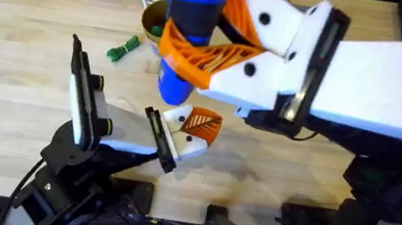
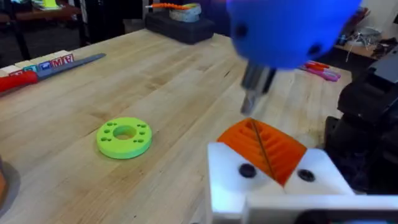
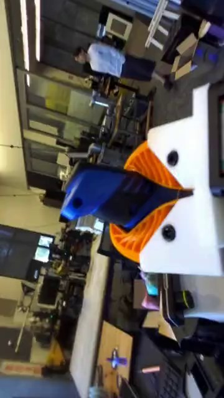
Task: Pick up the gripper from the table and insert it into the empty holder that is missing its gripper. Then pick up a screw, insert it into the mounting hole, and use the screwdriver to tighten it. Finally, clean up the table by picking up the vegetable and placing it into the bucket.
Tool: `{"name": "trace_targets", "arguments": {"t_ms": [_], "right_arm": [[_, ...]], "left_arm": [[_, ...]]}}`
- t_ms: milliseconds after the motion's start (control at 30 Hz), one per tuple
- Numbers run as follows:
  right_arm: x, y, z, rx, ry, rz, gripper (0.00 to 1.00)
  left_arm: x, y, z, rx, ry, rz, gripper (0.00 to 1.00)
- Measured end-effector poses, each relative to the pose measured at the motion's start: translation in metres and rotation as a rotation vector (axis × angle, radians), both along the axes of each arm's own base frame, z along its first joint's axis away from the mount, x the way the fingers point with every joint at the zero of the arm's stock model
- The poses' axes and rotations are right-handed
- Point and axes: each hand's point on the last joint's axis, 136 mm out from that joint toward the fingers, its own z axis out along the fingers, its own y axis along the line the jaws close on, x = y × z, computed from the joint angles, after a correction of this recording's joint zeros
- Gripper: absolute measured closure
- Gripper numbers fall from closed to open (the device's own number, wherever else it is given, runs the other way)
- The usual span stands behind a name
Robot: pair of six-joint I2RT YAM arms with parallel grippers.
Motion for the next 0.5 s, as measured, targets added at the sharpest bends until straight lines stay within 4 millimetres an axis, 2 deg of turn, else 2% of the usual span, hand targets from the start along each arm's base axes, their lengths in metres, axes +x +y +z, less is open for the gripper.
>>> {"name": "trace_targets", "arguments": {"t_ms": [133, 233, 300, 367, 500], "right_arm": [[0.011, -0.006, 0.004, 0.016, -0.01, -0.078, 0.995], [0.034, -0.014, 0.001, -0.011, -0.065, -0.214, 0.995], [0.059, -0.024, -0.006, -0.053, -0.095, -0.334, 0.995], [0.095, -0.039, -0.022, -0.143, -0.097, -0.474, 0.995], [0.17, -0.079, -0.073, -0.387, -0.023, -0.712, 0.995]], "left_arm": [[0.0, 0.0, 0.0, 0.0, 0.0, 0.0, 0.996], [0.0, 0.0, 0.0, 0.0, 0.0, 0.0, 0.996], [0.0, 0.0, 0.0, 0.0, 0.0, 0.0, 0.996], [0.0, 0.0, 0.0, 0.0, 0.0, 0.0, 0.996], [0.0, 0.0, 0.0, 0.0, 0.0, 0.0, 0.996]]}}
